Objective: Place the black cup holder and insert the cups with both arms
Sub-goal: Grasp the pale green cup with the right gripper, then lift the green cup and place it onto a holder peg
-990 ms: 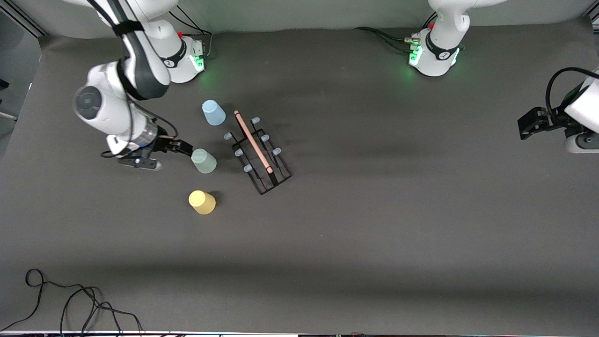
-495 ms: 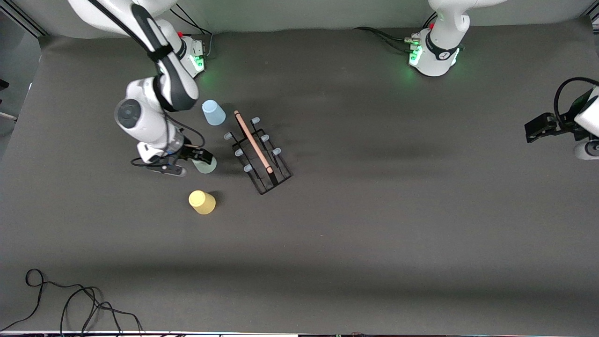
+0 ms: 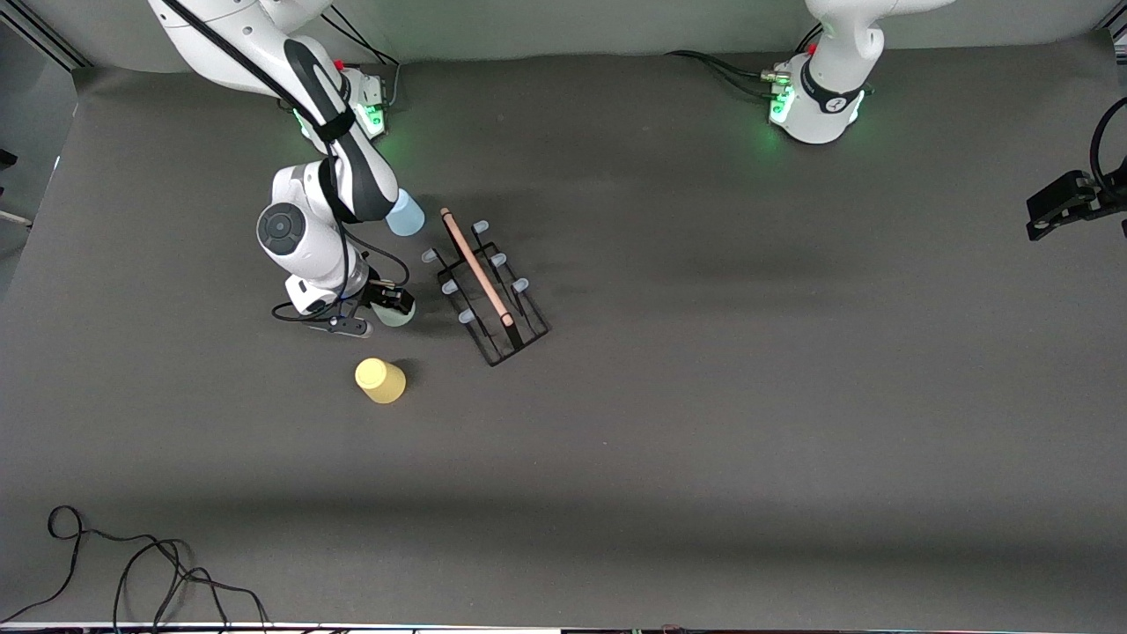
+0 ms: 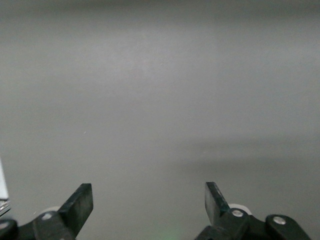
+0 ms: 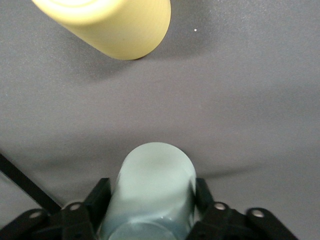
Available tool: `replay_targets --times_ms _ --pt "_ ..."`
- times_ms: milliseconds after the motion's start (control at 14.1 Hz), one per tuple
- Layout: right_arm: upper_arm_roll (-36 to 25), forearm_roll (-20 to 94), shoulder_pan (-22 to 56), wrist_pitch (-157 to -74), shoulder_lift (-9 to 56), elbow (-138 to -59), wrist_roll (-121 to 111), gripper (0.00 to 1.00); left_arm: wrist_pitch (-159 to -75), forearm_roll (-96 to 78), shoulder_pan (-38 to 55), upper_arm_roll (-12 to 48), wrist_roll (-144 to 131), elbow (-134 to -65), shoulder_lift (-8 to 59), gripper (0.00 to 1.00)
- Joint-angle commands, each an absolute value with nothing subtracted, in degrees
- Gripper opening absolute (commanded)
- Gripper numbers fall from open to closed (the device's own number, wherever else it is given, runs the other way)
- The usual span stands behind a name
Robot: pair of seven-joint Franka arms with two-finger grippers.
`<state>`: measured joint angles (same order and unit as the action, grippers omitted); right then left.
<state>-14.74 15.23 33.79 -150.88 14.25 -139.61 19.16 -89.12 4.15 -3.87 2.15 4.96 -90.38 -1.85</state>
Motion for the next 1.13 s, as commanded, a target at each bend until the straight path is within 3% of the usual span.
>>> replay_targets --times_ms 0,212,778,1061 --pt "-15.21 16.52 34.63 -150.65 13.8 -139.39 19.07 0.0 -90.36 2.64 0.78 -1.23 5.89 -91.67 -3.16 1.0" --pt "-15.64 16.52 34.54 -146.8 10.39 -139.13 19.07 0.0 -90.09 2.55 1.84 -1.06 5.89 -91.15 -2.9 1.0" --pt "-18.62 16.52 34.1 -129.13 -7.54 -138.25 22.83 0.0 -88.33 0.09 0.88 -0.97 5.98 -88.24 -0.62 1.0" --pt "-18.11 16.35 34.72 -123.84 -10.46 -135.44 31.8 0.0 -89.82 0.26 1.41 -0.7 5.89 -88.15 1.76 1.0"
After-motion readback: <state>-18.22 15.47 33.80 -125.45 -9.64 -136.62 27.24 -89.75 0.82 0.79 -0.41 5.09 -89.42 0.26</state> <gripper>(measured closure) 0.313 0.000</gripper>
